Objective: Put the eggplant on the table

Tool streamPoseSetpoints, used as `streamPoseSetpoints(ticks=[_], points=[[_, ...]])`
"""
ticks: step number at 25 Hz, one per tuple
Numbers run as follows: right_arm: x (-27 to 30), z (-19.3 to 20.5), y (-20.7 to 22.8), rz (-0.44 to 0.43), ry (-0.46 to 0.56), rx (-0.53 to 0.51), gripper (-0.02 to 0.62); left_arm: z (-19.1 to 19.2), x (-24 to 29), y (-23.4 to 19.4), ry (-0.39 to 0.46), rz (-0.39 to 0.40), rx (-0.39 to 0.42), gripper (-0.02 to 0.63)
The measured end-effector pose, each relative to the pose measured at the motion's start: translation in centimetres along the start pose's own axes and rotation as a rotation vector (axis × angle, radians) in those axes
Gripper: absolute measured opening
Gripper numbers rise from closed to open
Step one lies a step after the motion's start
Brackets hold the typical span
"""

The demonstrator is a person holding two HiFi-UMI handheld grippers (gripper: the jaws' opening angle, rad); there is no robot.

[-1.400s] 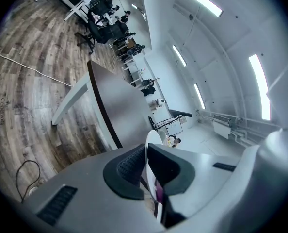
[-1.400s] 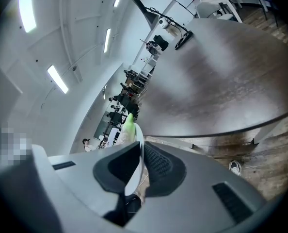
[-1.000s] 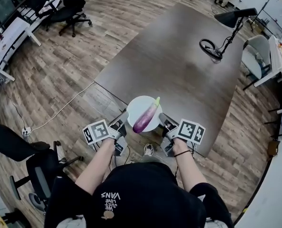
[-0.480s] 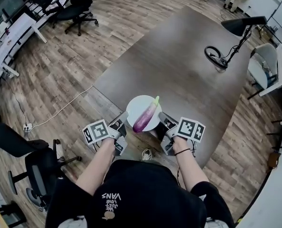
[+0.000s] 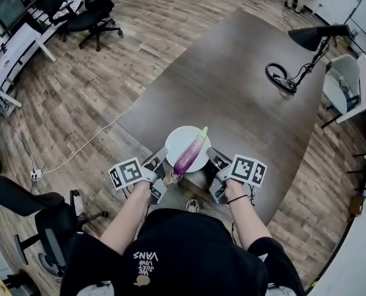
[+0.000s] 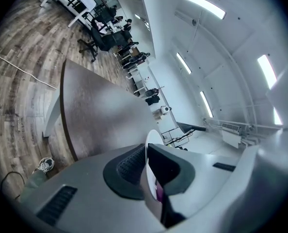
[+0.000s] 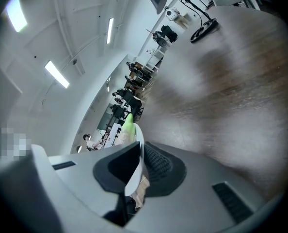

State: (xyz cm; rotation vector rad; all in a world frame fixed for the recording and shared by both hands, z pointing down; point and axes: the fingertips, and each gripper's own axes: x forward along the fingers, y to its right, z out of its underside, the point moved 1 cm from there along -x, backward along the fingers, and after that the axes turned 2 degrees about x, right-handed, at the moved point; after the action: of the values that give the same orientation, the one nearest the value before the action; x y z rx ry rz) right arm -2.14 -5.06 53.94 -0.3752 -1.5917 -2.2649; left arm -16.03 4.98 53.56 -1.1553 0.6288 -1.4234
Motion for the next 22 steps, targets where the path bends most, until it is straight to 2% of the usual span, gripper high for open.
streamPoseSetpoints(ticks=[9,22], points=[[3.3,-3.8,0.0,0.033,0.072,0.032,0.035,-4.6,4.5,-0.7,-0.076,0.023,0.022,0.026],[5.5,-10.6,0.8,0.076,0.213,0.092,0.035,-9.7,12.8,0.7,-0.209,0.085,0.084,0.026]])
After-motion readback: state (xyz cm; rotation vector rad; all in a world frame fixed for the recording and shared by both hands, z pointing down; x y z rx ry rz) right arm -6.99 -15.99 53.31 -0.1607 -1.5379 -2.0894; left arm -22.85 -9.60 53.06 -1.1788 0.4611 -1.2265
